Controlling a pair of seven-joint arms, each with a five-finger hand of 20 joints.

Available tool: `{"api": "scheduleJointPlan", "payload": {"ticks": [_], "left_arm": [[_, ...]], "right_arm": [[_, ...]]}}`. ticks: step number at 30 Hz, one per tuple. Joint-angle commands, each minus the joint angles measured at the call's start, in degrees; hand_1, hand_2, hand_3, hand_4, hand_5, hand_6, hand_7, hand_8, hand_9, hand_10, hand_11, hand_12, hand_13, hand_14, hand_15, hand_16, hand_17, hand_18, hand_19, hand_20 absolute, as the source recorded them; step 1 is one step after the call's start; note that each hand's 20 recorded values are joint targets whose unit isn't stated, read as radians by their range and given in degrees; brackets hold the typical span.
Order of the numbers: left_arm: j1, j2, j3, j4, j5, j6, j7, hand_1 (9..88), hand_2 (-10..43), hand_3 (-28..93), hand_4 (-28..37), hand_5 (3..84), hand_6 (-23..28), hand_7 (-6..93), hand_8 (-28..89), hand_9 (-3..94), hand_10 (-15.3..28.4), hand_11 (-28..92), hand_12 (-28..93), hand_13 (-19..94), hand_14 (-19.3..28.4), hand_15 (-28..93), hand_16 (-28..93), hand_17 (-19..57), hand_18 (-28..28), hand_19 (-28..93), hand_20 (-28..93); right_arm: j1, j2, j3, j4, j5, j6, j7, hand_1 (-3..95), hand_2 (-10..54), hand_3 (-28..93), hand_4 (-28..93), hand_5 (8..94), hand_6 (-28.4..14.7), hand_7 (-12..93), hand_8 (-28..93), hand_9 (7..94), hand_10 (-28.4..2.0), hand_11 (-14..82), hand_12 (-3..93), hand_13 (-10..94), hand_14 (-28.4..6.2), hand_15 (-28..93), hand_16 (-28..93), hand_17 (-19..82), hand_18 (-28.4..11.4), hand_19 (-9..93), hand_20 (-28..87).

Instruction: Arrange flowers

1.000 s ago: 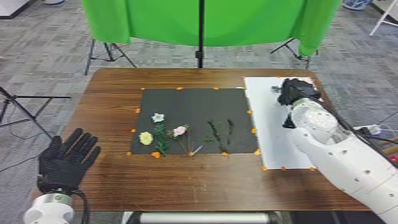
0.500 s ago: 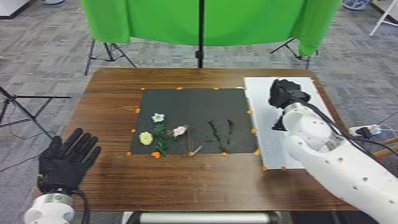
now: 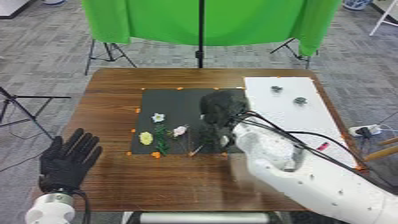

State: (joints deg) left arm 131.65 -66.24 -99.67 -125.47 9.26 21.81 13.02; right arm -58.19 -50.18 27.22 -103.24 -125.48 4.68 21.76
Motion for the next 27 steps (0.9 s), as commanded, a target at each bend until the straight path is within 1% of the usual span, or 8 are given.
{"api": "scheduleJointPlan", "payload": {"ticks": [1,5,8,9,11,15,17,27], "left_arm": [[-1.3,0.35,0.93,0.69,0.36,0.43,-1.15,28.5,16.3,73,-28.3,47.6,10.1,19.1,-10,40.0,16.4,25,12,29,15.5,40,-7,-4.9,14.0,31,14],[-1.3,0.35,0.75,0.74,0.16,0.72,-1.23,28.5,16.3,73,-28.3,47.6,10.1,19.1,-10,40.0,16.4,25,12,29,15.5,40,-7,-4.9,14.0,31,14],[-0.8,0.35,0.70,0.36,0.07,0.82,-1.14,28.4,16.3,73,-28.3,47.6,10.2,19.1,-10,40.0,16.3,25,12,29,15.5,40,-7,-4.9,14.0,31,14],[0.2,0.26,0.32,-0.22,-0.06,0.59,-1.01,28.4,16.3,73,-28.3,47.6,10.2,19.1,-10,40.1,16.4,25,12,29,15.5,40,-7,-4.9,14.0,31,14],[0.6,0.17,0.30,-0.55,-0.51,1.27,-0.94,28.3,16.3,73,-28.3,47.6,10.2,19.1,-10,40.1,16.4,25,12,29,15.5,40,-7,-4.9,14.0,31,14],[1.1,-0.13,0.04,-0.60,0.04,0.70,-1.27,28.3,16.3,73,-28.3,47.9,10.3,19.1,-10,40.2,16.5,25,12,29,15.6,40,-7,-4.9,14.0,31,14],[1.2,-0.21,-0.02,-0.73,-0.69,0.89,-1.21,28.1,16.3,73,-28.3,47.9,10.3,19.1,-10,40.3,16.5,25,12,29,15.6,40,-7,-4.9,14.1,31,14],[0.6,-0.27,0.29,-0.39,-0.37,0.77,-1.26,26.5,16.8,73,-28.3,47.9,10.3,19.0,-10,40.3,16.5,25,12,29,15.8,40,-7,-4.9,14.2,31,14]], "right_arm": [[-1.0,-1.9,0.0,0.5,2.0,-2.6,0.7,60.2,-7.4,67,-28,73.3,-1.5,30,2,73.9,-12.6,10.3,25.1,64,-10.1,44,35,29,-21.2,79,39],[-1.3,-2.9,0.9,1.1,1.8,-4.7,-0.5,59.7,-7.3,66,-28,72.7,-1.9,28,1,73.1,-12.6,11.2,24.3,63,-10.2,44,35,29,-21.3,79,39],[-2.0,-2.7,1.6,0.0,2.5,-7.9,0.5,59.5,-7.4,66,-28,71.7,-2.0,26,0,71.8,-12.7,12.1,22.9,63,-10.3,45,33,29,-21.5,80,39],[-2.3,-2.3,1.4,-1.1,2.7,-8.9,1.3,59.2,-7.6,66,-28,71.3,-2.0,26,0,71.2,-12.7,12.9,22.0,63,-10.3,45,33,28,-21.5,80,39],[-2.7,-2.1,1.8,-1.6,3.2,-10.7,2.1,58.7,-7.9,66,-28,70.6,-2.0,25,0,70.0,-13.0,14.2,20.2,62,-10.5,45,32,28,-21.8,79,38],[-3.6,-1.2,2.0,-2.6,4.4,-10.0,3.3,57.1,-9.0,65,-28,68.1,-2.6,23,-1,66.3,-13.8,15.9,15.8,61,-11.2,46,29,27,-22.1,78,38],[-4.0,-1.0,2.3,-2.9,4.4,-10.1,3.6,54.8,-9.4,67,-28,66.5,-2.6,21,-2,65.6,-14.3,15.7,15.6,61,-11.8,48,24,27,-22.2,78,37],[-5.3,-1.8,5.9,-3.1,5.6,-8.4,3.9,46.9,-9.5,73,-28,64.1,-2.4,19,-12,63.7,-15.5,15.4,15.2,60,-12.7,50,19,26,-22.5,78,36]]}}
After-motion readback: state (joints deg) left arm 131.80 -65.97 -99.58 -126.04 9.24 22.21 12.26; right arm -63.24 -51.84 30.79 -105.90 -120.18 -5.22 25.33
